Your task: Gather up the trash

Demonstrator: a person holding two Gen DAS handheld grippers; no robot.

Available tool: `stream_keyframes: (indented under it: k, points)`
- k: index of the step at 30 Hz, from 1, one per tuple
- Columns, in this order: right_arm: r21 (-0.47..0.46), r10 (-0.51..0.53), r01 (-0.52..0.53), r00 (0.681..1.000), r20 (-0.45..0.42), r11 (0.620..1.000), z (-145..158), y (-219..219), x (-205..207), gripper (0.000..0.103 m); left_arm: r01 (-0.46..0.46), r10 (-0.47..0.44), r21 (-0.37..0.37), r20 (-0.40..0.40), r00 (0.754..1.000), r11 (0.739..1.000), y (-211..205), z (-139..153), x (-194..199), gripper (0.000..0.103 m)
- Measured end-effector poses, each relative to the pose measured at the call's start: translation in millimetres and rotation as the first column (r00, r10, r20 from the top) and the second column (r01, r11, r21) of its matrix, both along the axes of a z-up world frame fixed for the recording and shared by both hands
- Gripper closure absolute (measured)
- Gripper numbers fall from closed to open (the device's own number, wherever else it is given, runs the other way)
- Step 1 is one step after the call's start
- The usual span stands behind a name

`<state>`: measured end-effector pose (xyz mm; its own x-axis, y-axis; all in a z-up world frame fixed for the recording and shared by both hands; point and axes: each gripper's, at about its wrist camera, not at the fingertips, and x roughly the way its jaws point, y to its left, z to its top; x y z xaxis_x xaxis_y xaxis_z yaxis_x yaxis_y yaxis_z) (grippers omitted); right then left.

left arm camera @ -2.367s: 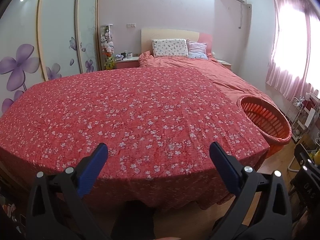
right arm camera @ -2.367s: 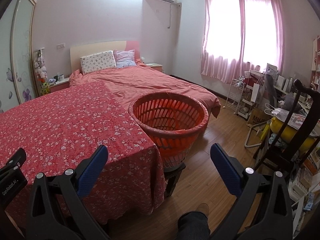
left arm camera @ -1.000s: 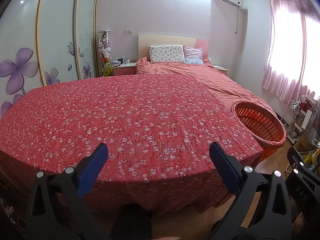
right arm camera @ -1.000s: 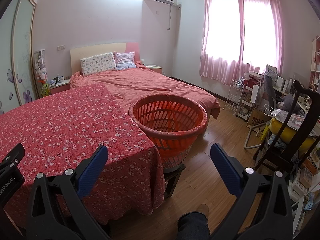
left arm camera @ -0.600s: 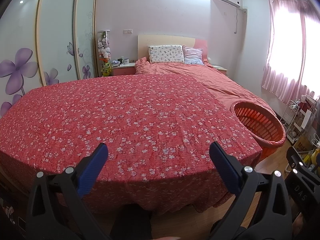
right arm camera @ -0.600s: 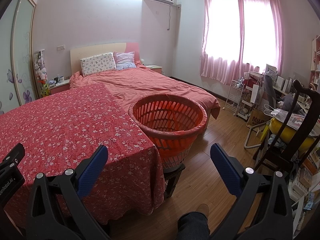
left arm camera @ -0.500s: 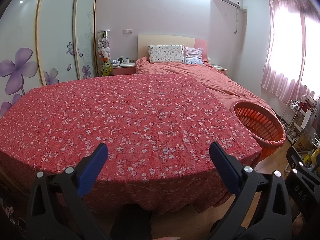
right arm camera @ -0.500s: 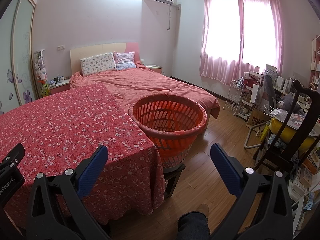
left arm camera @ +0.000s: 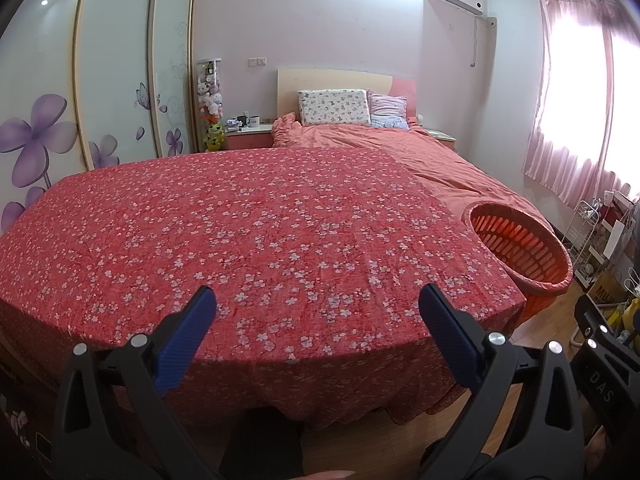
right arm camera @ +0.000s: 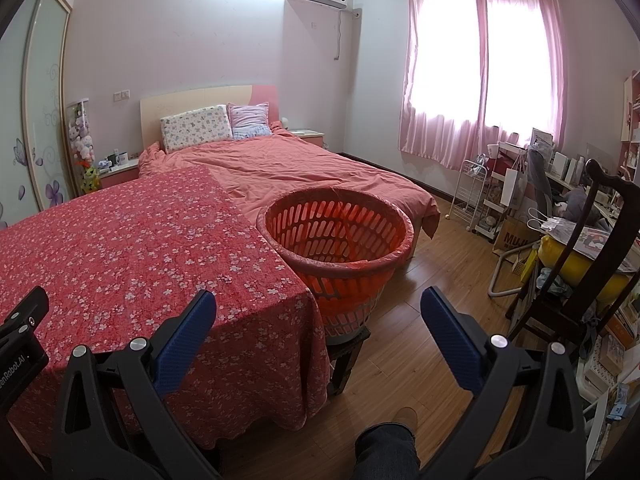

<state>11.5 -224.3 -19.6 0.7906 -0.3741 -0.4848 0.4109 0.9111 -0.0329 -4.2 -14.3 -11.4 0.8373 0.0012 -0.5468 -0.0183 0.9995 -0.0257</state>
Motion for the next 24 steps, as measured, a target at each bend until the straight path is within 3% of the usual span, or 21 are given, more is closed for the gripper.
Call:
stream_keyframes:
  k: [24]
  points:
    - [0.001, -0.001, 0.001, 1.000, 0.000, 1.000, 0.0, 0.7, 0.0, 0.002, -0.002, 0.002, 0.004, 0.005, 1.000, 1.000, 3.8, -0.2, -0.3, 0.004]
